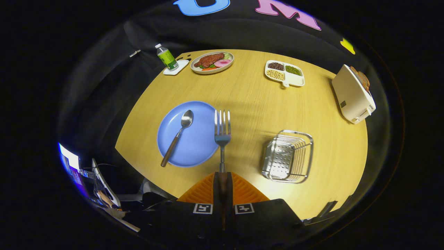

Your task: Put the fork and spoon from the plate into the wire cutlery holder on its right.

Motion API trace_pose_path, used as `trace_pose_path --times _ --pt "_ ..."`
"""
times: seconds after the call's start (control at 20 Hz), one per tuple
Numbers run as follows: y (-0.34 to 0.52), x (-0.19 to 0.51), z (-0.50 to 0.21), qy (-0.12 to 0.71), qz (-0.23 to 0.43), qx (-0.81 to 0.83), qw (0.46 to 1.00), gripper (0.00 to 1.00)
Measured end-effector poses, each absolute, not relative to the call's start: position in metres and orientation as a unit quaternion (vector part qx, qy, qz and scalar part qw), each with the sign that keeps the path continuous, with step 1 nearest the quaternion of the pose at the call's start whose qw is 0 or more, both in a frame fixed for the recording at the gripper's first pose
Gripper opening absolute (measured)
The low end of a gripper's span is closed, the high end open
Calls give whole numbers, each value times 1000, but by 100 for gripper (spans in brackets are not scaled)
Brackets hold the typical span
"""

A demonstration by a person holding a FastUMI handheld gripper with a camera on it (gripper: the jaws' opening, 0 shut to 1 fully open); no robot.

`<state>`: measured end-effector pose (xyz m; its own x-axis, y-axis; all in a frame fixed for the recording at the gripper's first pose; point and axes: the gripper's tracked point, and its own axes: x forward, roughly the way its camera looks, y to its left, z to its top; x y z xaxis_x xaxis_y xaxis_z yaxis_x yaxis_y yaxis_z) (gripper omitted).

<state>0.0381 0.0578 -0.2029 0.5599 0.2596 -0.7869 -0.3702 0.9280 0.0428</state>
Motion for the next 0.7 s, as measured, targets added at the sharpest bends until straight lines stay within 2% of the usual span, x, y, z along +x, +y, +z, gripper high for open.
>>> trace_pose_path --times 0.35,0.7 --pt "-21 26 -193 484 172 -140 846 8" --pt "-53 40 -199 564 169 -150 794 8"
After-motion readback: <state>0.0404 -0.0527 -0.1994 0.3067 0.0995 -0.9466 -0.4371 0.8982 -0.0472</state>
